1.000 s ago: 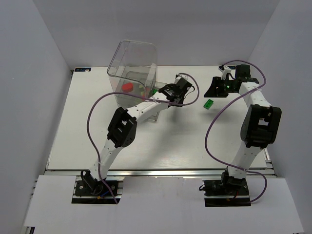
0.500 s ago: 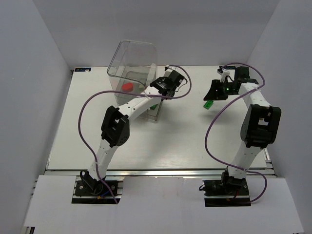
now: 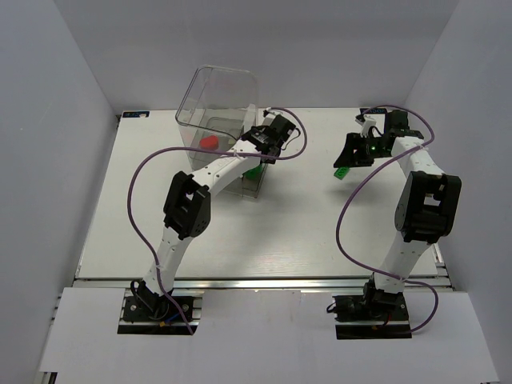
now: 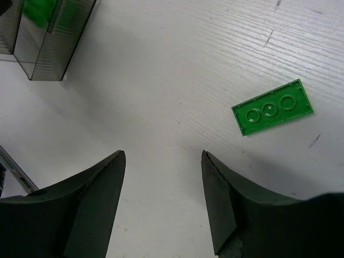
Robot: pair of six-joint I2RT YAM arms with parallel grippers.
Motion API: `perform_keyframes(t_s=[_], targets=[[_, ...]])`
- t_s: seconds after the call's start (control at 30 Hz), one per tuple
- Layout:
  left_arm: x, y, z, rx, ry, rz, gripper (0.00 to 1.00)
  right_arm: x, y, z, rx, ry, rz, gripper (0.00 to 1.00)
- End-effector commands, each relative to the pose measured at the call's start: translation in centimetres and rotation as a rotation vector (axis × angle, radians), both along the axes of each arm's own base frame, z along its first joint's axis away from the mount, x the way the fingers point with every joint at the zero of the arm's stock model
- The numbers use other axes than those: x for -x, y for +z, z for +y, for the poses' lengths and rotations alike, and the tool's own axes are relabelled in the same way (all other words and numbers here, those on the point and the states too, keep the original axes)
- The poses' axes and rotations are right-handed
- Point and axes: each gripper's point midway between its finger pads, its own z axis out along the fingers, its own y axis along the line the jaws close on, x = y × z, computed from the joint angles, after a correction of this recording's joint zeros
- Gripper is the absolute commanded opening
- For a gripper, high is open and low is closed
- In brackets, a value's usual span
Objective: Sort the legos into containers by color
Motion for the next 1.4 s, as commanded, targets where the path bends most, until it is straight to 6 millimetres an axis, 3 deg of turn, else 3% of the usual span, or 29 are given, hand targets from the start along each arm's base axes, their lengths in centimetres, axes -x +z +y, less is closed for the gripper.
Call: perform_keyframes(t_s=[0.0,0.23,0.27,0.3,0.37,0.4,0.43,0.47,0.5,0.53,0.57,0.63,0.7,0.77,0.8,0.83,0.9,0.97,1.2,1.37], targets=[[-0.1,0.3,0.3,0.001,0.007,-0.01,0.59,-0.1,1.4,0.2,-0.006,0.024,-0.035,0.64],[-0.1,0.6,0.3,0.008,0.012,-0.014,0.61,0.0,1.0,0.0,0.014,0.04,-0.024,0.67],[-0.1,0.8,0.1,0.016,0.006,-0.013,0.56,0.0,0.9,-0.1,0.026,0.036,-0.023,0.67],[-0.1,1.0,-0.4,0.042,-0.013,-0.009,0.35,-0.2,0.8,-0.4,0.045,0.026,-0.024,0.66],[0.0,2.5,-1.2,0.096,-0.046,-0.025,0.16,-0.9,0.4,-1.7,0.121,-0.038,-0.01,0.64],[0.0,3.2,-1.9,0.131,-0.069,-0.035,0.09,-1.2,0.2,-2.3,0.151,-0.065,-0.005,0.62],[0.7,3.6,-3.4,0.179,-0.129,-0.018,0.09,-1.5,-0.3,-3.4,0.21,-0.11,0.009,0.62],[1.3,4.7,-3.7,0.217,-0.155,-0.021,0.09,-1.8,-0.1,-3.6,0.231,-0.136,0.013,0.61],[1.9,5.2,-4.7,0.253,-0.188,-0.026,0.11,-2.1,-0.3,-4.1,0.252,-0.16,0.019,0.61],[2.6,5.6,-5.5,0.301,-0.23,-0.006,0.22,-2.4,-0.8,-5.0,0.307,-0.199,0.028,0.61],[3.4,7.5,-5.7,0.352,-0.254,-0.021,0.28,-2.5,-1.2,-5.5,0.337,-0.23,0.04,0.61],[4.8,7.4,-6.0,0.424,-0.27,-0.005,0.48,-2.9,-2.5,-6.2,0.398,-0.319,0.1,0.64],[6.7,8.8,-5.9,0.513,-0.292,-0.01,0.56,-3.4,-2.6,-6.4,0.399,-0.415,0.163,0.68],[8.0,10.0,-5.7,0.574,-0.306,-0.017,0.64,-3.1,-4.1,-5.8,0.399,-0.445,0.255,0.77],[8.9,11.0,-5.2,0.609,-0.306,-0.03,0.66,-3.3,-4.3,-5.4,0.381,-0.462,0.271,0.86],[9.4,11.6,-5.1,0.629,-0.314,-0.034,0.68,-3.3,-4.5,-4.3,0.357,-0.449,0.277,0.89],[10.5,13.1,-4.5,0.669,-0.32,-0.048,0.69,-3.6,-4.5,-3.3,0.336,-0.447,0.266,0.89],[11.8,12.7,-4.1,0.67,-0.323,-0.032,0.7,-3.8,-5.0,-1.8,0.347,-0.454,0.275,0.89],[14.3,14.5,-0.5,0.677,-0.252,-0.061,0.71,-5.2,-7.9,-2.6,0.486,-0.581,0.288,0.89],[15.2,15.7,1.4,0.68,-0.203,-0.088,0.71,-4.7,-9.8,-2.8,0.531,-0.625,0.331,0.88]])
